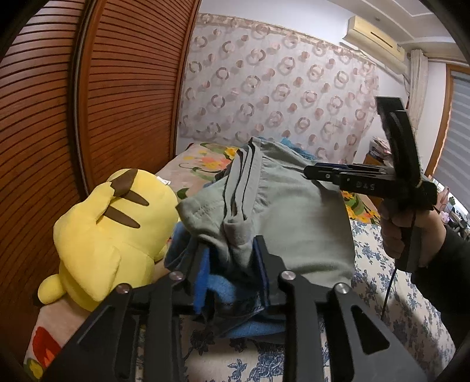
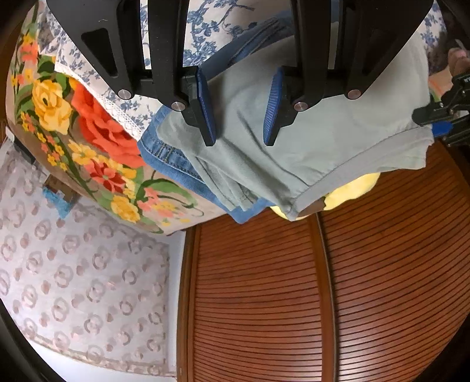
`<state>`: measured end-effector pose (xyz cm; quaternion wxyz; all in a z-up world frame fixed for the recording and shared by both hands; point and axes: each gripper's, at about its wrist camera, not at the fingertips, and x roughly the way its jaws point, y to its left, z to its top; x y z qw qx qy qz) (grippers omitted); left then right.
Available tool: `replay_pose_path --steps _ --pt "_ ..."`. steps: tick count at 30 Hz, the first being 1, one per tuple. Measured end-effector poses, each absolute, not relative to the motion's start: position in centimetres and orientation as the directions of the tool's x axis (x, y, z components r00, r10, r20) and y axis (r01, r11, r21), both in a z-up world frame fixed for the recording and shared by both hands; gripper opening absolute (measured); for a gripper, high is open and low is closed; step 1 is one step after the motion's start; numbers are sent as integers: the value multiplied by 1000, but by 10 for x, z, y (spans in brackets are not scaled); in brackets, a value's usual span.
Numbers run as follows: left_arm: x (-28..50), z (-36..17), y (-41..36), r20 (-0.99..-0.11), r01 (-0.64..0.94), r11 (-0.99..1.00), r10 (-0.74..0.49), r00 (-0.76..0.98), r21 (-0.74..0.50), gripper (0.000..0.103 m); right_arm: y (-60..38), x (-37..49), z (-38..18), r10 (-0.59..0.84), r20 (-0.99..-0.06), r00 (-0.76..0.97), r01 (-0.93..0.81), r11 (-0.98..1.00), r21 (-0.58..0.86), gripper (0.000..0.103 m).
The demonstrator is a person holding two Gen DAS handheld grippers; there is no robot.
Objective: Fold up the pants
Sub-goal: 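Lower the garment onto the denim stack and open the left gripper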
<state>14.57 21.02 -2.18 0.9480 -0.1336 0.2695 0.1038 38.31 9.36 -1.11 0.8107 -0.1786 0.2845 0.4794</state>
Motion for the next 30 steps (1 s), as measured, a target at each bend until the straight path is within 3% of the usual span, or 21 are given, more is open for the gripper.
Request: replay_pose_path --steps 10,22,30 --pt "135 -16 199 -536 -281 950 168 828 -136 58 71 351 4 721 -585 372 -883 469 16 31" --pt "113 -4 188 -538 -294 950 194 820 -106 60 46 308 21 734 -548 402 -870 493 22 35" --pt "100 2 175 -534 -295 951 203 821 -92 60 20 283 17 709 -546 446 -840 542 16 49"
